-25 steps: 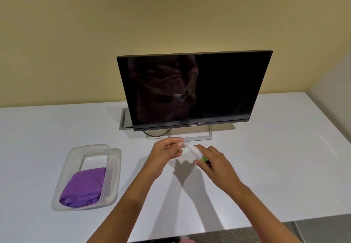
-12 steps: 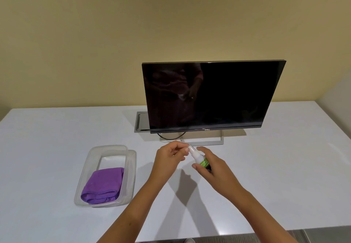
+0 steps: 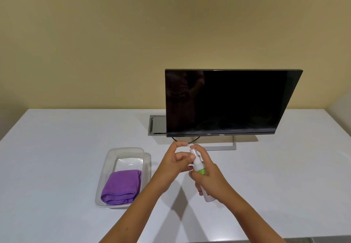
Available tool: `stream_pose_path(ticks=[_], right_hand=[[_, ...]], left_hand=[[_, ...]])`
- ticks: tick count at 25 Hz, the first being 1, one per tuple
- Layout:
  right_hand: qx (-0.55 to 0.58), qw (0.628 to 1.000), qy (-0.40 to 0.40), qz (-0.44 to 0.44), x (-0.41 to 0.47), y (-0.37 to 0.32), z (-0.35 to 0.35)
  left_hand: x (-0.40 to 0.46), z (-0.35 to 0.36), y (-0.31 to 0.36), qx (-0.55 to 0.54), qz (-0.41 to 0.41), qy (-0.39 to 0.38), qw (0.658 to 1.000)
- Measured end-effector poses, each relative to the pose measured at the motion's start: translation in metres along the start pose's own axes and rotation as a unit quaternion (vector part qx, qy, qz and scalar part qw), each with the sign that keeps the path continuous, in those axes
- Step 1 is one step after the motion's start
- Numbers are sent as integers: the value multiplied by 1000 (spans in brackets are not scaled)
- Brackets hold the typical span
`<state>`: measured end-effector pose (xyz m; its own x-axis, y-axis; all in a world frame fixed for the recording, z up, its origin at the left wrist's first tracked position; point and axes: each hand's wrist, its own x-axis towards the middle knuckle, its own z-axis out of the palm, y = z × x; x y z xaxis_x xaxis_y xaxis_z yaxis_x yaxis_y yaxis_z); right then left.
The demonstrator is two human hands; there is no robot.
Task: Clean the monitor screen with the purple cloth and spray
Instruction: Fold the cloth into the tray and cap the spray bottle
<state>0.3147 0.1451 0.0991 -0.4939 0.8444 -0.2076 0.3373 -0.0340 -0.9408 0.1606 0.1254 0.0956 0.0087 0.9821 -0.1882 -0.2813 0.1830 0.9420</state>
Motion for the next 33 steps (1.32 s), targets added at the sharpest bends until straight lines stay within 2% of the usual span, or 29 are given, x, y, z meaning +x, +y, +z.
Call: stream_pose_path(ticks=[6, 11, 13, 19, 22, 24, 27, 28, 31, 33], right_hand=[[-8, 1000, 2, -1, 20, -17, 60], [-32, 999, 39, -21, 35, -19, 79], [-59, 997, 35, -30, 47, -24, 101], [-123, 991, -40, -32, 92, -32, 158], [-159, 985, -50, -40, 114, -31, 184], [-222, 974, -42, -32, 128, -24, 198], [-385, 923, 15, 19, 141, -7, 209], [-408, 911, 31, 51, 142, -1, 210], [-347, 927, 46, 135, 139, 18, 208], [-284, 947, 37, 147, 136, 27, 206]], left_hand=[[-17, -55, 8, -17, -18, 1, 1000], [-22, -68, 7, 29, -83, -14, 996], [-27, -90, 13, 37, -81, -17, 996], [-34, -162, 23, 109, -35, 82, 990], [-33, -201, 24, 206, 6, 134, 969], [-28, -224, 23, 267, 30, 152, 951], [-20, -249, 14, 358, 42, 166, 918], [-17, -255, 10, 391, 49, 170, 903], [-9, -269, -4, 465, 59, 175, 866], [-4, -276, -15, 515, 50, 172, 838]])
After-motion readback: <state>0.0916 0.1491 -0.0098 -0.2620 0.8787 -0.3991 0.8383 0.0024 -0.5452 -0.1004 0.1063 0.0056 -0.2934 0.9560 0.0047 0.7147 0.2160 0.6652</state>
